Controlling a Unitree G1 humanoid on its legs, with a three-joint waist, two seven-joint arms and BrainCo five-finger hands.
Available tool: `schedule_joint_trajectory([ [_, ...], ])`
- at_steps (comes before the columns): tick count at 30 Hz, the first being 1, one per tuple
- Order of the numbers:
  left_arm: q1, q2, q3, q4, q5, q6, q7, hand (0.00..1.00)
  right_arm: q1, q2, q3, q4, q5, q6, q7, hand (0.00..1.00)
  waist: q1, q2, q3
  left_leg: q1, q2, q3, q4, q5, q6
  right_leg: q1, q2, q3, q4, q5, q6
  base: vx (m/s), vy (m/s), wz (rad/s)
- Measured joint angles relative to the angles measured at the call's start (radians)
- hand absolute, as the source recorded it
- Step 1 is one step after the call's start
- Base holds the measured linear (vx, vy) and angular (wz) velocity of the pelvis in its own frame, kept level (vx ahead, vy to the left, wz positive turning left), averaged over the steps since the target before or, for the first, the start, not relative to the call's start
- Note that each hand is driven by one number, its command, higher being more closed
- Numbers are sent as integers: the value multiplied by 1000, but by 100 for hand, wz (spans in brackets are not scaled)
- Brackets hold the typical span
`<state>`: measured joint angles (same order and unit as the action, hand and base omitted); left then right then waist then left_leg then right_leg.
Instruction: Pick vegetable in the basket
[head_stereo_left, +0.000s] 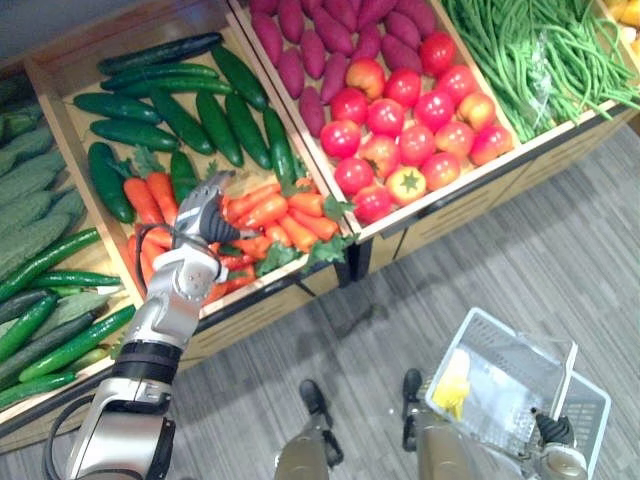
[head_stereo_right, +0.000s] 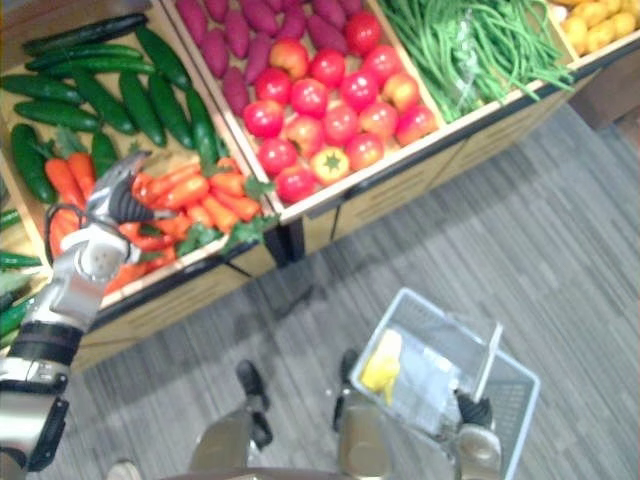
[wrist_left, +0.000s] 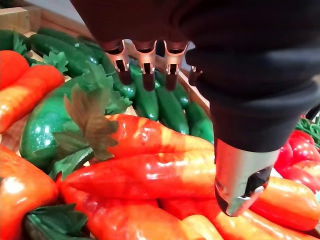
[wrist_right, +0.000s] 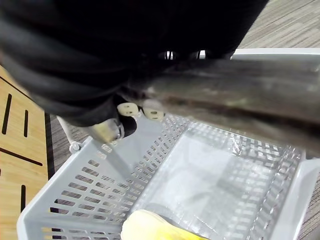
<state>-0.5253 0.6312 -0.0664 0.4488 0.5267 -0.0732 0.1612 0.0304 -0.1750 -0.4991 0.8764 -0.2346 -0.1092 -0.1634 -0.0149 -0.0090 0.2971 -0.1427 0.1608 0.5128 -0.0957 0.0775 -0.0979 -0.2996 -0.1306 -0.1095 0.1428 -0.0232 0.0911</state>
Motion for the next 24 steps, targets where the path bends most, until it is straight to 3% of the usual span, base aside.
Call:
schedule_joint_trajectory([
  [12, -1, -42, 6, 8, 19, 19, -8, 0, -12, 0, 8, -14, 0, 1, 0, 100, 8, -4, 10, -14, 3, 29, 0, -1, -1, -31, 6, 21, -1, 20, -1, 50, 6, -7],
  [13, -1, -47, 6, 12, 28, 19, -8, 100, -12, 0, 11, -22, 1, 2, 0, 100, 8, -4, 12, -15, 4, 32, 0, -3, -2, -32, 6, 24, -1, 21, 1, 34, 11, -7],
  [24, -62, -80, 68, 82, 46, 41, 29, 100, -21, -2, 49, -57, 1, 6, -1, 100, 15, -16, 22, -19, 8, 85, 0, -12, 0, -65, 13, 63, -1, 46, 10, 49, 9, -11],
])
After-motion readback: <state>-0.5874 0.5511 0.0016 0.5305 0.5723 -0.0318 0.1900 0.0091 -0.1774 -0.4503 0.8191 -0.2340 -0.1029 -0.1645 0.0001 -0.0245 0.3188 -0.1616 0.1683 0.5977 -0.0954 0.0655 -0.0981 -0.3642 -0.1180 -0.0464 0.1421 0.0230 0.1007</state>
